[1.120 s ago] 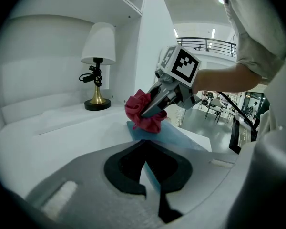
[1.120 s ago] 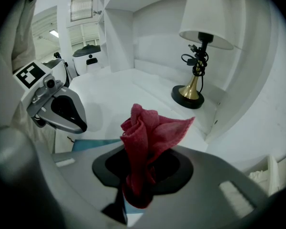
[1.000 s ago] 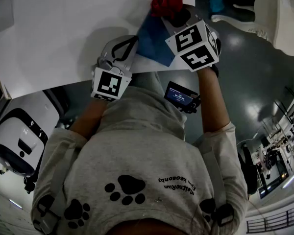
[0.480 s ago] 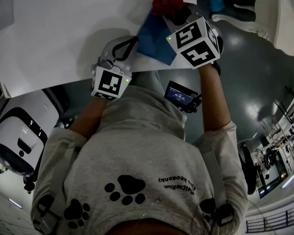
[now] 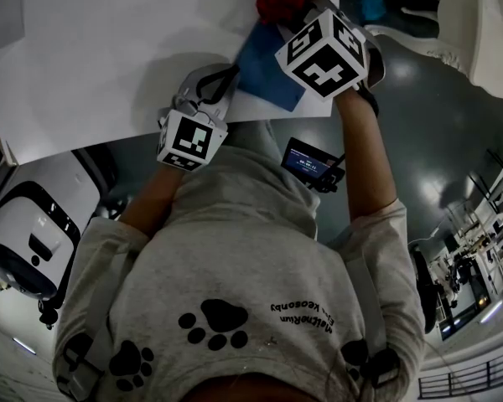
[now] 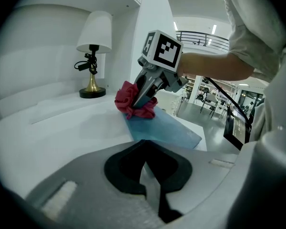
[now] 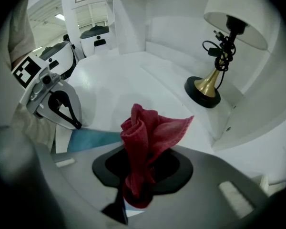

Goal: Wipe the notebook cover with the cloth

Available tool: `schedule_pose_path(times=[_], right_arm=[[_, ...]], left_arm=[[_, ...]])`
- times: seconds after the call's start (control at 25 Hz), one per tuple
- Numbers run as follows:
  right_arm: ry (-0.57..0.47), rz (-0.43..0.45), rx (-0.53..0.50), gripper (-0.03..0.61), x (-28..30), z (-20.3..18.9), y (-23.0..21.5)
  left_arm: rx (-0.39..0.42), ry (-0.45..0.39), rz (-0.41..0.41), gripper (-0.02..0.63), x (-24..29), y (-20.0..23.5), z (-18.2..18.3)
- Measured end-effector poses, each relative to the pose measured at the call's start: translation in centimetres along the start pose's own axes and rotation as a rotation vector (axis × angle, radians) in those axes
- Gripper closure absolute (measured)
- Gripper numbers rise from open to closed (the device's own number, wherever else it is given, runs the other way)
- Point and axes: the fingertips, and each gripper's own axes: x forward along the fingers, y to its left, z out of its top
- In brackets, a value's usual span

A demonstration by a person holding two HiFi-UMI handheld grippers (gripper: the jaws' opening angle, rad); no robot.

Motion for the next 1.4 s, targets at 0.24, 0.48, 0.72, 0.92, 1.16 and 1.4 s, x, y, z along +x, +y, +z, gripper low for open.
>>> schedule_pose_path(times=[0.24, 0.48, 0.72, 0.92, 1.16, 1.4], right_arm=[[0.084, 0.038, -0.005, 0.485, 1.6, -0.9, 0.3], [0.11, 0.052, 0.01, 0.486, 1.3, -1.5, 0.1], [0.145, 0.048, 0.041, 0.486, 0.3, -4.1, -0.1], [0.177, 0.035, 0.079, 0.488, -0.6, -6.8, -0.3], [0.213, 0.022, 0.135, 0.488, -1.2, -9.8, -0.5], [0.25, 0.008, 0.179, 0.488, -1.6, -12.1, -0.9]], left_arm=[[-0.007, 0.055, -0.023, 0.614, 0.4, -0.5, -1.3], [0.01, 0.081, -0.031, 0.614, 0.6, -0.8, -1.5], [0.019, 0.083, -0.026, 0.614, 0.7, -0.9, -1.5], [0.022, 0.088, -0.024, 0.614, 0.7, -0.7, -1.6], [0.021, 0.089, -0.022, 0.614, 1.2, -0.4, -1.7], [0.024, 0.093, -0.025, 0.614, 1.7, 0.2, -1.7]])
